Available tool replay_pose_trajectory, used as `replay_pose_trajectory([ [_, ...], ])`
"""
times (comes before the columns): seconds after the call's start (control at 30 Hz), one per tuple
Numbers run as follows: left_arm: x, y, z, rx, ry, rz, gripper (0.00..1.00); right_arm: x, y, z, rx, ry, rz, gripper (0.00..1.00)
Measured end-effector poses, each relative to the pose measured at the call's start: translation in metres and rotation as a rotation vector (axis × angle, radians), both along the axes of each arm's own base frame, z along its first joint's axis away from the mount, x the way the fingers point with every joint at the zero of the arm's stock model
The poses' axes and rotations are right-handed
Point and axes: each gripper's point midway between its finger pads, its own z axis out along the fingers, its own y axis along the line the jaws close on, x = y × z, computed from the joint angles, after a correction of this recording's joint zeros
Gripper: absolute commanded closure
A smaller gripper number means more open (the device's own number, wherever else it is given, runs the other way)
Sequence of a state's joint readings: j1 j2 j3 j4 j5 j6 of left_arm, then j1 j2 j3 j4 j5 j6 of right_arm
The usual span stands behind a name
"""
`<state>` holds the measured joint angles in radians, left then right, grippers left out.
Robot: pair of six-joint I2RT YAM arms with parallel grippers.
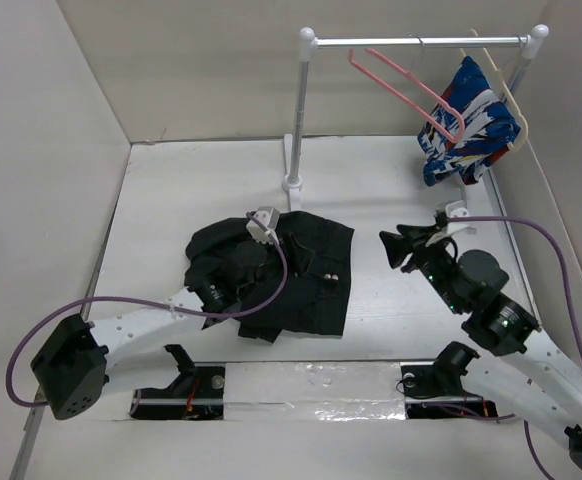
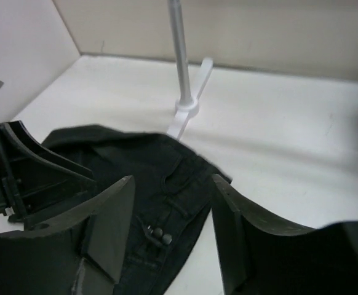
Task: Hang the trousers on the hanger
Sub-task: Flatten out the trousers at the center of the board.
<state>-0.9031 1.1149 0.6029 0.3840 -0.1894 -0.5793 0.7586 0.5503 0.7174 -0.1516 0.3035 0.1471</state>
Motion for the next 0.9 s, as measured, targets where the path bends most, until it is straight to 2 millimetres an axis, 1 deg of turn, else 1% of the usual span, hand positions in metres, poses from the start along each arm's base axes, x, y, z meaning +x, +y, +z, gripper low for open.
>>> replay_pose_trajectory([
  [0.03,-0.004,0.003,-0.005,-0.003,0.010,0.000,0.51,0.002,0.003,-0.010,-0.018,0.025,0.002,0.80],
  [0.07,-0.008,0.007,-0.010,-0.008,0.019,0.000,0.51,0.005,0.006,-0.021,-0.044,0.054,0.004,0.94],
  [0.1,-0.011,0.011,-0.013,-0.013,0.026,0.003,0.53,0.006,0.008,-0.032,-0.063,0.082,0.004,1.00],
  [0.17,-0.017,0.020,-0.014,-0.023,0.038,0.017,0.54,0.010,0.011,-0.052,-0.095,0.125,0.003,1.00],
  [0.27,-0.020,0.038,-0.004,-0.061,0.029,0.079,0.54,0.014,0.013,-0.083,-0.138,0.183,0.000,1.00],
  [0.3,-0.020,0.045,0.000,-0.079,0.027,0.108,0.53,0.015,0.014,-0.093,-0.148,0.201,-0.003,0.98],
  [0.33,-0.019,0.054,0.002,-0.092,0.028,0.142,0.52,0.017,0.014,-0.102,-0.160,0.219,-0.007,0.87],
  [0.37,-0.018,0.062,0.004,-0.106,0.031,0.173,0.52,0.020,0.015,-0.114,-0.177,0.248,-0.013,0.80],
  [0.4,-0.016,0.071,0.005,-0.117,0.035,0.208,0.47,0.024,0.015,-0.122,-0.188,0.274,-0.021,0.72],
  [0.43,-0.012,0.082,0.006,-0.125,0.038,0.246,0.43,0.030,0.016,-0.130,-0.195,0.294,-0.033,0.55],
  [0.5,-0.006,0.102,0.005,-0.145,0.043,0.321,0.35,0.044,0.019,-0.147,-0.205,0.339,-0.054,0.39],
  [0.53,-0.003,0.111,0.002,-0.150,0.049,0.358,0.33,0.049,0.021,-0.161,-0.221,0.374,-0.058,0.28],
  [0.57,0.000,0.122,-0.002,-0.153,0.059,0.399,0.30,0.054,0.021,-0.175,-0.238,0.414,-0.066,0.23],
  [0.6,0.001,0.130,-0.006,-0.152,0.070,0.428,0.25,0.058,0.021,-0.188,-0.253,0.448,-0.071,0.20],
  [0.67,0.005,0.149,-0.017,-0.144,0.095,0.502,0.19,0.066,0.021,-0.211,-0.276,0.508,-0.078,0.18],
  [0.7,0.007,0.158,-0.022,-0.143,0.106,0.538,0.14,0.070,0.022,-0.221,-0.282,0.536,-0.081,0.18],
  [0.8,0.010,0.180,-0.031,-0.144,0.121,0.631,0.10,0.088,0.030,-0.243,-0.276,0.592,-0.082,0.18],
  [0.9,0.016,0.202,-0.035,-0.134,0.125,0.721,0.08,0.100,0.044,-0.260,-0.250,0.624,-0.057,0.18],
])
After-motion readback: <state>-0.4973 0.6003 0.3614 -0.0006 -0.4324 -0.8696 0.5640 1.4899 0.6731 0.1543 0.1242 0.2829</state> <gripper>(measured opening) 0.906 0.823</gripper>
